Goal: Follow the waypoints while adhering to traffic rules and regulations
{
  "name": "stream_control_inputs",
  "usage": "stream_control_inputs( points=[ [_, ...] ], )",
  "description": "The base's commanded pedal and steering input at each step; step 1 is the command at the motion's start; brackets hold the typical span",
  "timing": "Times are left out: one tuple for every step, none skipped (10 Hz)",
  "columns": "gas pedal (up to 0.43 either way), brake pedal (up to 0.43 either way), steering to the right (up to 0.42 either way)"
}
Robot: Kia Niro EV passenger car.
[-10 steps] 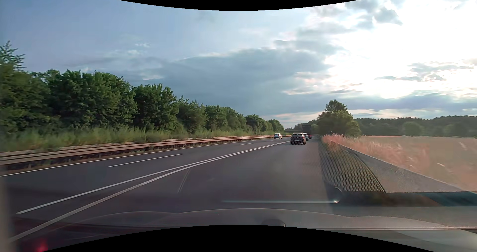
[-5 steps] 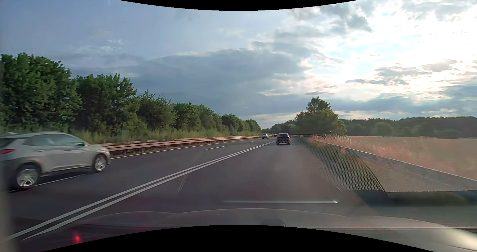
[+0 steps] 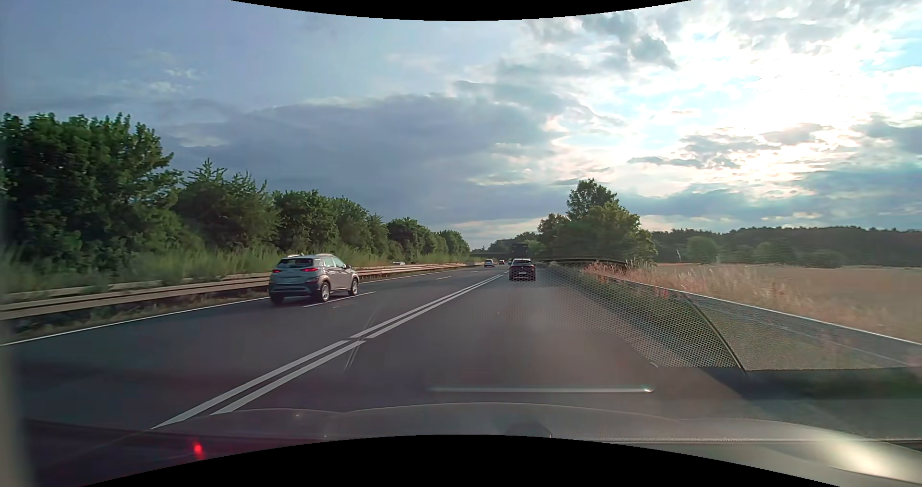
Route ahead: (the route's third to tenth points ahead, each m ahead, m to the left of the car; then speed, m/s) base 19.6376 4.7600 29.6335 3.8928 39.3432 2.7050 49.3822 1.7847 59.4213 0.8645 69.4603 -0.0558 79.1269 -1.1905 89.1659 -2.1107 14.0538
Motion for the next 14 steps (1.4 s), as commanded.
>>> stream_control_inputs(
  points=[
    [0.26, 0.0, 0.037],
    [0.268, 0.0, 0.033],
    [0.28, 0.0, 0.029],
    [0.287, 0.0, 0.026],
    [0.299, 0.0, 0.024],
    [0.299, 0.0, 0.02],
    [0.311, 0.0, 0.017],
    [0.319, 0.0, 0.012],
    [0.331, 0.0, 0.01],
    [0.331, 0.0, 0.009],
    [0.331, 0.0, 0.007],
    [0.331, 0.0, 0.006],
    [0.331, 0.0, 0.003],
    [0.331, 0.0, 0.0]
  ],
)
